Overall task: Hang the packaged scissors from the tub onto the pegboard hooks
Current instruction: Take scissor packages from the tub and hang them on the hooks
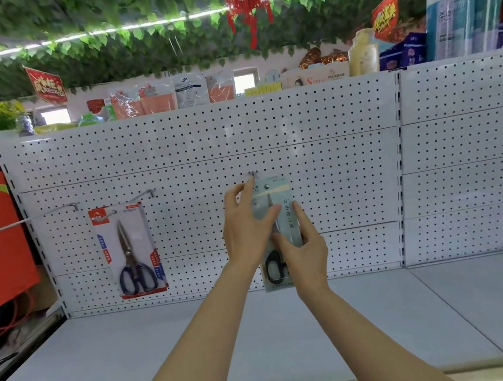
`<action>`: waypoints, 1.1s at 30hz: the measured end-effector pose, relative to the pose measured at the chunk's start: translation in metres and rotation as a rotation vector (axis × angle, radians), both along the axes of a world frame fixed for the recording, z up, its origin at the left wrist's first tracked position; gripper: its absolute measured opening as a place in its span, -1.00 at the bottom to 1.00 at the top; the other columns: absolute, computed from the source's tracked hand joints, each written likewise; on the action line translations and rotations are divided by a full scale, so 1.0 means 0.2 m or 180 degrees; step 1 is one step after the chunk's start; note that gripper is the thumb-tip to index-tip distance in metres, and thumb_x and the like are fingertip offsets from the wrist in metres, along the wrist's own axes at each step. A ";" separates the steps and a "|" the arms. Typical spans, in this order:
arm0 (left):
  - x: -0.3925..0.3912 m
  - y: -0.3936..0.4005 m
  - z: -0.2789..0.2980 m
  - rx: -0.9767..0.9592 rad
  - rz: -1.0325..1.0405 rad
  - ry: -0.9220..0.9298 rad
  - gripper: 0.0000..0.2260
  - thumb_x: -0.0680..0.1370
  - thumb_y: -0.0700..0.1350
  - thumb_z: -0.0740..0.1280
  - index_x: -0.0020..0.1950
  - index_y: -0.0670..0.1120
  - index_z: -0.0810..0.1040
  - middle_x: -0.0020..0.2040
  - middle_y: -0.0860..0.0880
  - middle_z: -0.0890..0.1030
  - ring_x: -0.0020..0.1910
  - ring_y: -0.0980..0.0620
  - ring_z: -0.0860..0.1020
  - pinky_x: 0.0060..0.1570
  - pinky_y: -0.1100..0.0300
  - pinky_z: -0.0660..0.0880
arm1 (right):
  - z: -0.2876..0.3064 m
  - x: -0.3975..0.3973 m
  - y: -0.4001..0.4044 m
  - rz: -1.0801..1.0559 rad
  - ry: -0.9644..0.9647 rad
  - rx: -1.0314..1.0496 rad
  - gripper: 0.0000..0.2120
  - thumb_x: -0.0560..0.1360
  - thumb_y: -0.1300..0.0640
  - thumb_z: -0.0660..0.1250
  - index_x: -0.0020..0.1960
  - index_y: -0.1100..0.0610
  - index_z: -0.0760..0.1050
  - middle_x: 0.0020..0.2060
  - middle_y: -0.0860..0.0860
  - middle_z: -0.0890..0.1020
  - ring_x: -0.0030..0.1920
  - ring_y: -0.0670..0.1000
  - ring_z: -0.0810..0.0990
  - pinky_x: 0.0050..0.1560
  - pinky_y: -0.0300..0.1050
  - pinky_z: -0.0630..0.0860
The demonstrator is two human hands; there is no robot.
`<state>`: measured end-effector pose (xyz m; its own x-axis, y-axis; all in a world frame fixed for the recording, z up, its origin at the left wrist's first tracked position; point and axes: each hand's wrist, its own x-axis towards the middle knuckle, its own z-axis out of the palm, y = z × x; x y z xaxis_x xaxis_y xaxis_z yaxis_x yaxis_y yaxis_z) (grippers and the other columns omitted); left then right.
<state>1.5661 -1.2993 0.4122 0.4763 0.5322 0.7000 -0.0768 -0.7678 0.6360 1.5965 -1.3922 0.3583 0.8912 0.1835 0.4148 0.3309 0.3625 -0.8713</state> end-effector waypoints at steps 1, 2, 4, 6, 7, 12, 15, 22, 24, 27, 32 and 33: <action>0.01 0.01 0.00 0.0052 0.0065 0.0129 -0.36 0.45 0.08 0.45 0.49 0.16 0.30 0.31 0.18 0.30 0.06 0.21 0.44 -0.03 0.12 0.55 | -0.01 0.01 0.01 -0.0007 0.0037 0.0011 -0.35 0.41 0.18 0.48 0.39 -0.24 0.39 0.16 -0.19 0.61 0.10 -0.20 0.61 0.09 -0.05 0.61; 0.02 0.02 0.00 0.0068 0.0107 0.0208 -0.35 0.45 0.06 0.46 0.50 0.13 0.30 0.32 0.17 0.30 0.05 0.20 0.44 -0.03 0.10 0.56 | -0.02 0.01 0.02 -0.0019 0.0068 0.0008 -0.35 0.41 0.18 0.48 0.39 -0.25 0.39 0.14 -0.17 0.63 0.08 -0.18 0.62 0.07 -0.04 0.62; 0.04 0.03 -0.01 0.0027 0.0131 0.0272 -0.35 0.43 0.04 0.47 0.49 0.10 0.32 0.32 0.17 0.29 0.08 0.15 0.48 -0.04 0.07 0.57 | -0.04 0.04 0.04 -0.0056 0.0092 -0.0040 -0.35 0.41 0.17 0.48 0.39 -0.25 0.38 0.13 -0.14 0.63 0.07 -0.16 0.63 0.06 -0.03 0.63; 0.06 0.04 -0.01 0.0019 0.0149 0.0311 -0.35 0.43 0.03 0.48 0.48 0.10 0.33 0.32 0.18 0.29 0.11 0.14 0.49 -0.05 0.06 0.58 | -0.06 0.07 0.06 -0.0128 0.0060 -0.0118 -0.36 0.41 0.11 0.48 0.39 -0.27 0.37 0.13 -0.14 0.62 0.09 -0.14 0.61 0.08 -0.02 0.61; 0.07 0.05 -0.01 0.0045 0.0166 0.0324 -0.35 0.42 0.03 0.48 0.48 0.10 0.33 0.32 0.18 0.29 0.12 0.13 0.48 -0.06 0.06 0.58 | -0.07 0.08 0.08 -0.0190 0.0030 -0.0185 -0.38 0.42 0.07 0.48 0.39 -0.28 0.36 0.11 -0.13 0.60 0.08 -0.13 0.60 0.08 -0.02 0.61; 0.11 0.08 -0.02 0.0161 0.0289 0.0429 -0.34 0.43 0.02 0.47 0.49 0.11 0.30 0.35 0.17 0.29 0.22 0.09 0.44 -0.06 0.09 0.54 | -0.07 0.12 0.12 -0.0454 -0.0154 -0.0454 -0.43 0.45 -0.07 0.45 0.42 -0.23 0.35 0.02 -0.06 0.48 -0.06 -0.16 0.55 -0.02 -0.10 0.59; 0.10 0.09 -0.02 0.0192 0.0323 0.0450 -0.36 0.44 0.03 0.46 0.48 0.16 0.29 0.35 0.18 0.28 0.19 0.10 0.45 -0.13 0.15 0.48 | -0.07 0.15 0.11 -0.0492 -0.0267 -0.0505 -0.44 0.45 -0.09 0.45 0.41 -0.18 0.38 0.03 -0.10 0.51 -0.02 -0.15 0.57 -0.02 -0.12 0.59; 0.02 0.09 0.00 0.0246 0.0247 0.0549 -0.40 0.49 0.15 0.37 0.49 0.23 0.25 0.43 0.18 0.28 0.19 0.10 0.48 0.00 0.06 0.55 | -0.06 0.18 0.02 -0.0667 -0.0657 -0.0939 -0.49 0.48 0.09 0.42 0.40 -0.06 0.42 0.16 -0.11 0.54 0.18 -0.14 0.51 0.18 -0.12 0.49; -0.01 0.09 0.01 0.0326 0.0300 0.0499 -0.38 0.49 0.21 0.35 0.51 0.19 0.24 0.44 0.16 0.30 0.27 0.11 0.42 0.04 0.06 0.53 | -0.04 0.17 -0.03 -0.0817 -0.0883 -0.1081 -0.48 0.48 0.10 0.41 0.42 -0.01 0.41 0.25 -0.07 0.52 0.26 -0.09 0.48 0.23 -0.08 0.47; -0.08 0.08 0.00 0.0630 0.0416 0.0454 -0.37 0.50 0.23 0.32 0.52 0.10 0.24 0.44 0.10 0.33 0.38 0.07 0.31 0.17 0.03 0.48 | 0.01 0.15 -0.12 -0.1212 -0.1436 -0.1371 -0.47 0.49 0.08 0.41 0.43 0.03 0.40 0.31 -0.02 0.50 0.31 -0.05 0.43 0.24 -0.06 0.44; -0.18 -0.01 -0.02 0.1625 0.0587 0.0408 -0.39 0.52 0.16 0.34 0.50 -0.05 0.31 0.42 -0.02 0.39 0.38 -0.05 0.33 0.36 -0.03 0.33 | 0.06 0.11 -0.32 -0.1980 -0.2440 -0.1627 -0.49 0.45 0.06 0.44 0.37 0.15 0.47 0.25 0.04 0.56 0.24 0.00 0.46 0.23 -0.06 0.38; -0.20 -0.05 -0.03 0.1806 0.0589 0.0431 -0.39 0.52 0.16 0.34 0.49 -0.06 0.33 0.42 -0.04 0.39 0.38 -0.07 0.34 0.36 -0.04 0.31 | 0.06 0.10 -0.37 -0.2057 -0.2584 -0.1722 -0.49 0.46 0.04 0.43 0.36 0.16 0.47 0.24 0.05 0.57 0.23 0.05 0.50 0.24 -0.02 0.41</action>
